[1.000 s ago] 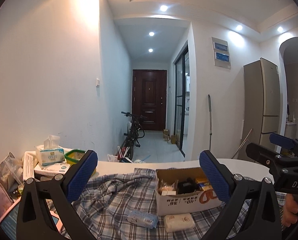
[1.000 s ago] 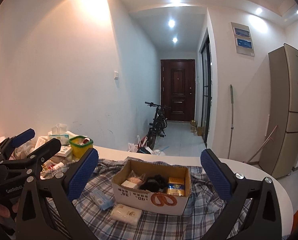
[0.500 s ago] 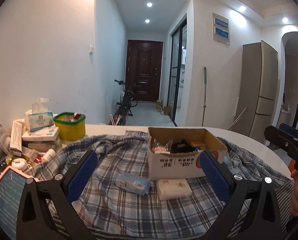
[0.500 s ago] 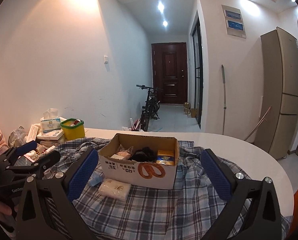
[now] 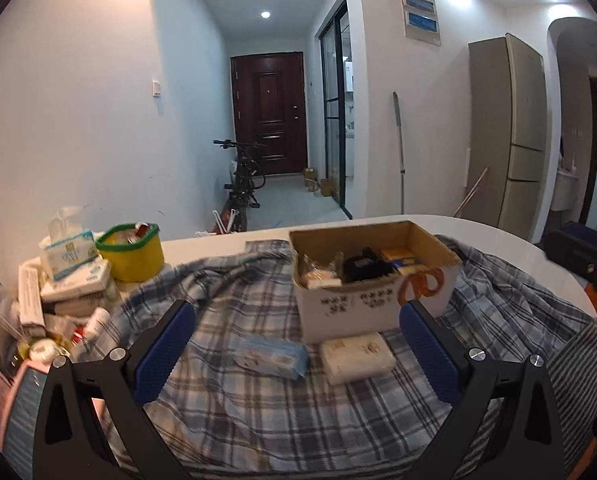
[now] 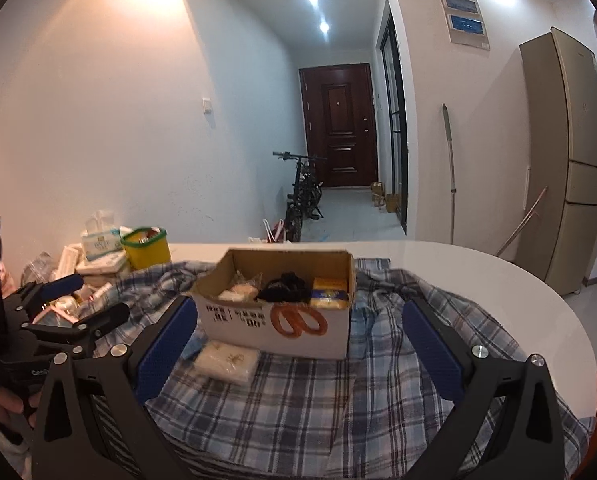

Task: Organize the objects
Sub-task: 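Move both grippers toward the blue wipes pack and white tissue pack, then close the left gripper on the blue wet-wipes pack and lift it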

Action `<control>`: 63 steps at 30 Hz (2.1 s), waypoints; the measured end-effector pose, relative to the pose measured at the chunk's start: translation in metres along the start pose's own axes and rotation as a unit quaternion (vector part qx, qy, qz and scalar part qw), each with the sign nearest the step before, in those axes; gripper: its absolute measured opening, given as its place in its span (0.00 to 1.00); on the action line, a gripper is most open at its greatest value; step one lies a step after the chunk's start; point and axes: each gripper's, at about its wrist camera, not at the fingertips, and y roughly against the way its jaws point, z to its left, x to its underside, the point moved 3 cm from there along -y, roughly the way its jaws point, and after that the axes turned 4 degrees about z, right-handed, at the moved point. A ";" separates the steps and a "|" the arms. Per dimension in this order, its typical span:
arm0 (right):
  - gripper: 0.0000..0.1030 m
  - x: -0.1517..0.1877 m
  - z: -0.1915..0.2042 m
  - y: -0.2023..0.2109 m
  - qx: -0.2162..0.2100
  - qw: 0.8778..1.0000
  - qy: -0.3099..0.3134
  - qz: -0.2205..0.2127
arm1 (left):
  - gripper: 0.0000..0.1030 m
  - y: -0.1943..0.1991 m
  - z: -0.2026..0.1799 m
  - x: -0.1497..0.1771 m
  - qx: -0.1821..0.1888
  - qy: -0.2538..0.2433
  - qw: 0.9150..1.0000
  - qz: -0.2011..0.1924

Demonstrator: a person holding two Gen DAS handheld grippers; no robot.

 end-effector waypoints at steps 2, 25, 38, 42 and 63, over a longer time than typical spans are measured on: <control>0.99 -0.014 -0.002 0.002 -0.002 1.000 -0.010 -0.015 | 1.00 0.002 0.010 -0.013 -0.008 0.011 1.000 -0.014; 0.99 -0.016 0.024 -0.099 0.019 0.999 0.012 0.028 | 1.00 -0.132 0.030 0.042 0.033 0.024 0.988 0.151; 0.99 0.018 -0.007 -0.151 0.023 0.990 -0.030 0.135 | 1.00 -0.161 0.032 0.059 0.058 0.040 0.975 0.211; 0.99 0.019 -0.004 -0.152 0.014 0.989 -0.036 0.140 | 0.84 -0.173 0.033 0.066 0.051 0.042 0.968 0.240; 0.99 0.028 0.011 -0.159 -0.006 0.987 -0.023 0.160 | 0.64 -0.097 0.032 0.029 0.007 0.029 0.998 0.048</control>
